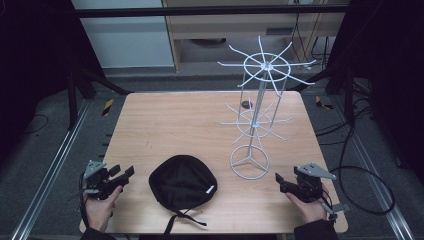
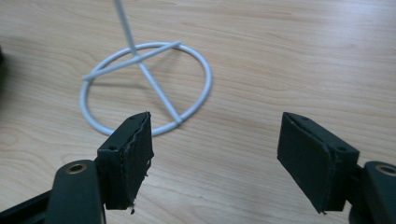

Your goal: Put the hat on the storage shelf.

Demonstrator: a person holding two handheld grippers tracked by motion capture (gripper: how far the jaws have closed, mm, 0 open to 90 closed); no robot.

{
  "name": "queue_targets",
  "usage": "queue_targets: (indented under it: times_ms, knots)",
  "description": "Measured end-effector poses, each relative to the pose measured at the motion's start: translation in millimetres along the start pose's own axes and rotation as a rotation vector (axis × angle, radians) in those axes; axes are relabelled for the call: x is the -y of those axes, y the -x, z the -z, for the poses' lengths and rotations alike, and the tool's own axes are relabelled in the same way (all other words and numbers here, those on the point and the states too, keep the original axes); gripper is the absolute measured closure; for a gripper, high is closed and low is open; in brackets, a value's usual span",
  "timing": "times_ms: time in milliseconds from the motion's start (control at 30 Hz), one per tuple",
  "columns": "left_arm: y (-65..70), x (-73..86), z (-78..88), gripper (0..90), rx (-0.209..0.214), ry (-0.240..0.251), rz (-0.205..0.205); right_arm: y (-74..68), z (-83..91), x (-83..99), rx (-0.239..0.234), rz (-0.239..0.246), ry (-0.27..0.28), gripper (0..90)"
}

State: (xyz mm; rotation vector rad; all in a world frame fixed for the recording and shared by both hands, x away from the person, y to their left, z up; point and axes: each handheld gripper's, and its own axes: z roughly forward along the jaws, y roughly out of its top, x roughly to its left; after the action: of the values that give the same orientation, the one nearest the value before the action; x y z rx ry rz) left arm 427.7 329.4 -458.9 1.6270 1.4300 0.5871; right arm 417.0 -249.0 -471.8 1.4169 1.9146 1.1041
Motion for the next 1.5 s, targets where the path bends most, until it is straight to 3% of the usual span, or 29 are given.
queue_targets:
  times_ms: [167,200,333,467,700,833,933,1033,1500]
  knots:
    - [7.4,-0.2,5.5,44.4,0.037,0.011,0.004,-10.9,3.4,-2.3,-0.045,0.005,0.010,30.2]
    - [11.0,0.7,7.3,45.9,0.047,0.015,-0.004,-14.9,4.6,-3.0,-0.073,0.001,0.007,32.3]
    - [21.5,0.5,5.6,48.6,0.061,0.012,-0.033,-24.0,3.6,-7.5,-0.113,0.014,0.013,36.2]
    - [30.4,-0.5,3.6,49.0,0.082,0.016,-0.048,-35.4,2.7,-12.7,-0.141,0.012,0.032,38.0]
    - [38.5,-1.9,7.8,50.7,0.099,0.033,-0.067,-51.2,1.4,-21.5,-0.146,0.015,0.053,42.6]
    - [43.3,-2.6,8.2,51.9,0.109,0.025,-0.083,-66.3,-1.2,-27.9,-0.180,0.048,0.059,45.4]
    - [47.3,-2.8,8.8,52.9,0.117,0.022,-0.093,-83.3,-4.6,-34.6,-0.239,0.070,0.063,46.9]
    - [48.9,-2.6,8.7,54.0,0.118,0.019,-0.097,-91.4,-6.6,-37.4,-0.254,0.083,0.063,48.0]
    - [58.1,2.8,-6.7,59.4,0.103,-0.078,-0.162,-146.6,-36.5,-46.5,-0.347,0.149,-0.012,50.4]
